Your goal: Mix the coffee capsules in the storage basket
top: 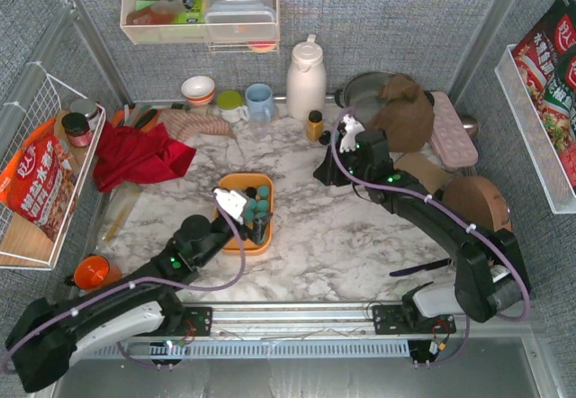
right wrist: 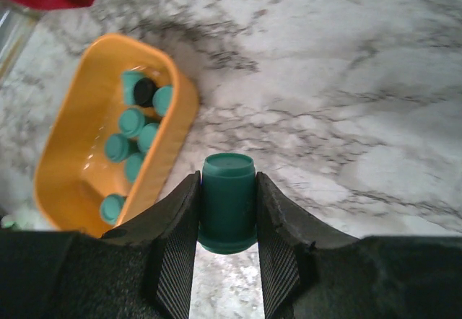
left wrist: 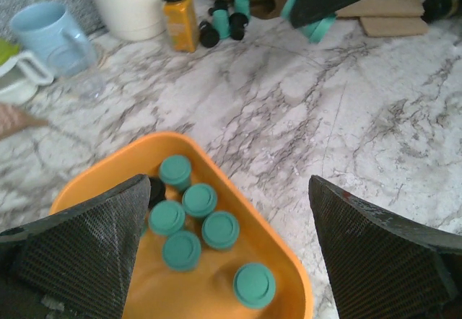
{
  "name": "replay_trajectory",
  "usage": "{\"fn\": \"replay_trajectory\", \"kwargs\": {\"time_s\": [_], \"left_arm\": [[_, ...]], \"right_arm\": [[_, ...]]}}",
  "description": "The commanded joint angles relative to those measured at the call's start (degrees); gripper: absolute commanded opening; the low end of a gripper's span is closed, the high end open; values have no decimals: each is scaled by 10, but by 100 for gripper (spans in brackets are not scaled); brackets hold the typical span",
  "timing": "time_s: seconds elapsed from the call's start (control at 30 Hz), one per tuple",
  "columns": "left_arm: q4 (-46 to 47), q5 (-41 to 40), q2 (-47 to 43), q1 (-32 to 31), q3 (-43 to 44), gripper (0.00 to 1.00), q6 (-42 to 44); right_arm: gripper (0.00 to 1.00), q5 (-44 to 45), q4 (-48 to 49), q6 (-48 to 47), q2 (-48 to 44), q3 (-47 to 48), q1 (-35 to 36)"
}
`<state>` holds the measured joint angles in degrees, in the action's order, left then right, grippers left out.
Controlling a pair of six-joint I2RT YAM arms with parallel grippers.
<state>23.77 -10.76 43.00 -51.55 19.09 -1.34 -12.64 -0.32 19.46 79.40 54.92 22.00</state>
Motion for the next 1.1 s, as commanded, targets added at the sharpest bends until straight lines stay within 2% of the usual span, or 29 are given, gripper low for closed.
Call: {"fn": "replay_trajectory", "kwargs": {"time_s": [0.0,0.07,0.2,0.43,0.87,1.07], "left_arm": [[214,88,88,0,0,99,92],[242,101,138,-2,9,99,126],[358,132,216,-2,-4,99,181],[496,198,310,-7,-12,99,233],[581,176,357,-18,1,87,265],[579,188,353,-25,-1,80,277]], "right_arm": [[18,-80,83,10,-17,-19,20],[18,-92,98,17,-22,-26,30],[18,-128,135,29,-34,-46,46],[18,-189,222,80,-53,-89,62],[18,-234,248,103,-58,-89,82],[19,-245,248,109,-53,-83,86]]}}
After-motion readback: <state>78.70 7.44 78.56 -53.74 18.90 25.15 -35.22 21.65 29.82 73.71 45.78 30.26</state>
